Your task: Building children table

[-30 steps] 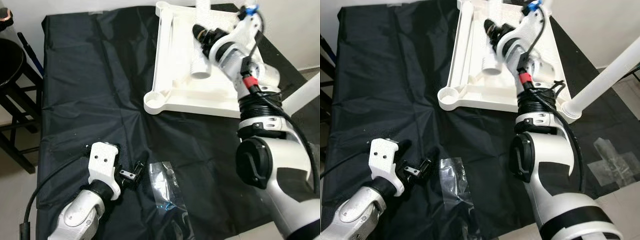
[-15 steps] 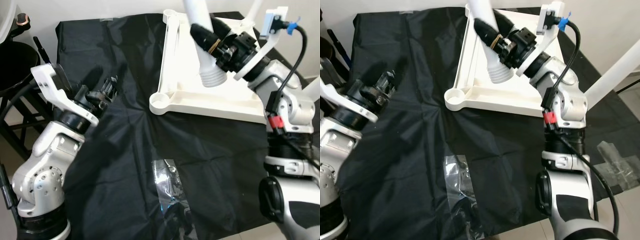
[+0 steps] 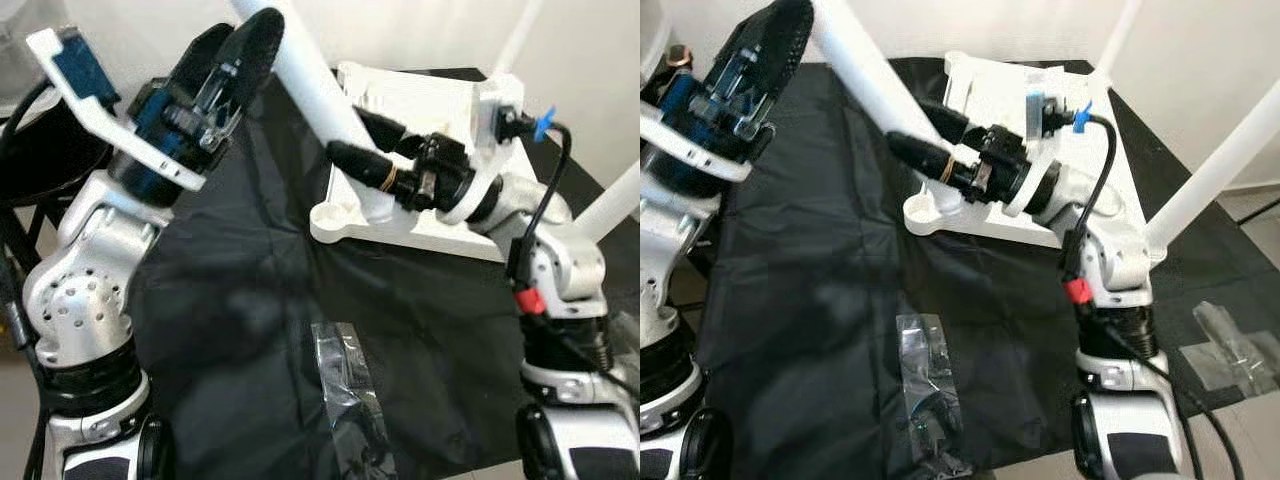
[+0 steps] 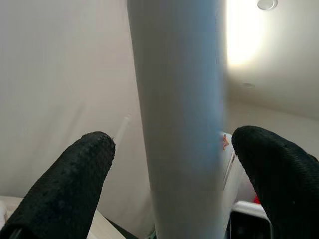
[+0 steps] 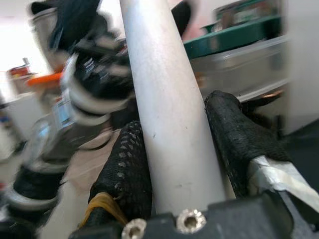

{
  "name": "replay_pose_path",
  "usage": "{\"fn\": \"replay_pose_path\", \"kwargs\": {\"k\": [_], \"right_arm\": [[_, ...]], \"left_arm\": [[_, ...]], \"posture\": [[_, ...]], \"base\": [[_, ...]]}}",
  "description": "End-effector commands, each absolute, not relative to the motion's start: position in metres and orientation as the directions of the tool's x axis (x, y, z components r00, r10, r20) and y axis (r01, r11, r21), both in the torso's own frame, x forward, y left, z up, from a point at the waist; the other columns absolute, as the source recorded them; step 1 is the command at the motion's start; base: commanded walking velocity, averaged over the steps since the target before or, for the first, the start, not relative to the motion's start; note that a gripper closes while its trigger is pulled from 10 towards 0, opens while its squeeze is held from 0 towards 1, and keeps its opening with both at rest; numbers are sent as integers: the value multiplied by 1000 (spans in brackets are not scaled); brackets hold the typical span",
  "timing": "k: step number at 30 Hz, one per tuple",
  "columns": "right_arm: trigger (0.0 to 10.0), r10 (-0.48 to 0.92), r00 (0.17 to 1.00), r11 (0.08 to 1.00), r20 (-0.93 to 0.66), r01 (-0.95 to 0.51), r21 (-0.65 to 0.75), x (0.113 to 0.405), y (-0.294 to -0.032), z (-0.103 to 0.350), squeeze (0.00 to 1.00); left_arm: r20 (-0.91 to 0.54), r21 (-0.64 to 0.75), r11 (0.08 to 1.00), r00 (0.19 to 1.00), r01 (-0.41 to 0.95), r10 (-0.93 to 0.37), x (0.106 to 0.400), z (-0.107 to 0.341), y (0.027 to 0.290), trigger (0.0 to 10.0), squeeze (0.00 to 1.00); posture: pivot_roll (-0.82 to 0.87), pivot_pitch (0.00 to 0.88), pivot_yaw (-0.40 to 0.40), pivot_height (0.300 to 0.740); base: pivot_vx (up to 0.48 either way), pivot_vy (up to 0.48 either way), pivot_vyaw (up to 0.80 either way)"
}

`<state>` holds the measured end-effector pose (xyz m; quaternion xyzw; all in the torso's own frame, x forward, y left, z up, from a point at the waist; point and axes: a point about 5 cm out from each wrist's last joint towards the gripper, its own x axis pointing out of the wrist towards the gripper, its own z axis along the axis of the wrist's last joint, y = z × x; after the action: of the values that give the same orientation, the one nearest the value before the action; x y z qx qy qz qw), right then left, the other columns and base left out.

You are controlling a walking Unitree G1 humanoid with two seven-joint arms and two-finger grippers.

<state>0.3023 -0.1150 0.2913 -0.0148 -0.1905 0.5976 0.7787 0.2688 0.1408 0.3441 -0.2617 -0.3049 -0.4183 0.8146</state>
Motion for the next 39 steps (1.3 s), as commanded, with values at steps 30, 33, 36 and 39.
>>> {"fn": "replay_pose_path", "kwargs": {"k": [30,33,36,39], "right_arm": [[10000,945,246,290,216,-935,-204,300,-105,279,1000],[10000,970,184,216,159,-953,-213,297,-106,276,1000],[10000,994,91,102,58,-966,-238,293,-109,273,1000],[10000,999,10,0,-38,-969,-246,291,-112,271,1000]], "left_arm": [[623,-121,491,451,863,-639,279,339,133,0,0],[588,-70,465,413,883,-695,276,339,127,0,0],[524,6,411,347,912,-778,272,338,117,0,0],[457,69,356,287,932,-842,267,335,109,0,0]], "posture": [[-60,84,-54,740],[-54,84,-61,740],[-51,84,-68,740],[-53,83,-71,740]], "base": [[0,0,0],[0,0,0],[0,0,0],[0,0,0]]}}
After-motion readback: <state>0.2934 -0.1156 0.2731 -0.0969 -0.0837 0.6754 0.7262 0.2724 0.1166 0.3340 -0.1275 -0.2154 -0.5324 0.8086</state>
